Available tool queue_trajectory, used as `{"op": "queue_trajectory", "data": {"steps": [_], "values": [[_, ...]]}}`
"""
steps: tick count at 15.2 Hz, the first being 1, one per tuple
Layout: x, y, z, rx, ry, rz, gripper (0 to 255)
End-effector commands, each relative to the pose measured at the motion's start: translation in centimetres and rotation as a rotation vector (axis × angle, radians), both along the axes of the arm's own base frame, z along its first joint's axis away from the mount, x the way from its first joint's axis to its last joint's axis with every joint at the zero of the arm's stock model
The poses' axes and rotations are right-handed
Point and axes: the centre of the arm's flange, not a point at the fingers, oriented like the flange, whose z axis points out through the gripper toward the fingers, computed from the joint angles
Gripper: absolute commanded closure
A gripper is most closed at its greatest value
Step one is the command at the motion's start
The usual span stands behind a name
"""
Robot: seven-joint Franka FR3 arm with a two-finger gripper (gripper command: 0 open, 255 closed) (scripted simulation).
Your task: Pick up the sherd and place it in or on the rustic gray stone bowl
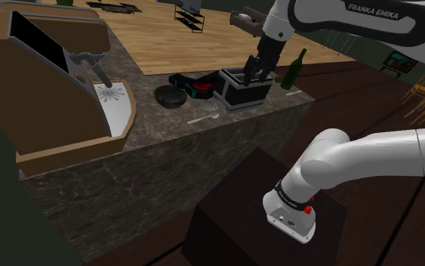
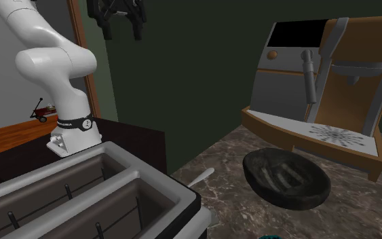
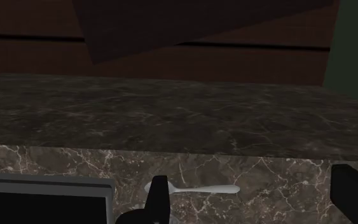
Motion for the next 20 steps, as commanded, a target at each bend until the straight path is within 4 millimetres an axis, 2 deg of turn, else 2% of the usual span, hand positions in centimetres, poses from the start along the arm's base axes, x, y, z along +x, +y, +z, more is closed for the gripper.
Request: {"op": "queue_trajectory", "data": {"steps": [1, 10, 20], "values": [[0.0, 0.0, 0.0, 0.000, 0.000, 0.000, 0], [5.2, -4.1, -9.0, -0.111, -0.017, 0.253, 0], [12.3, -8.1, -18.3, -0.234, -0.036, 0.534, 0]]}}
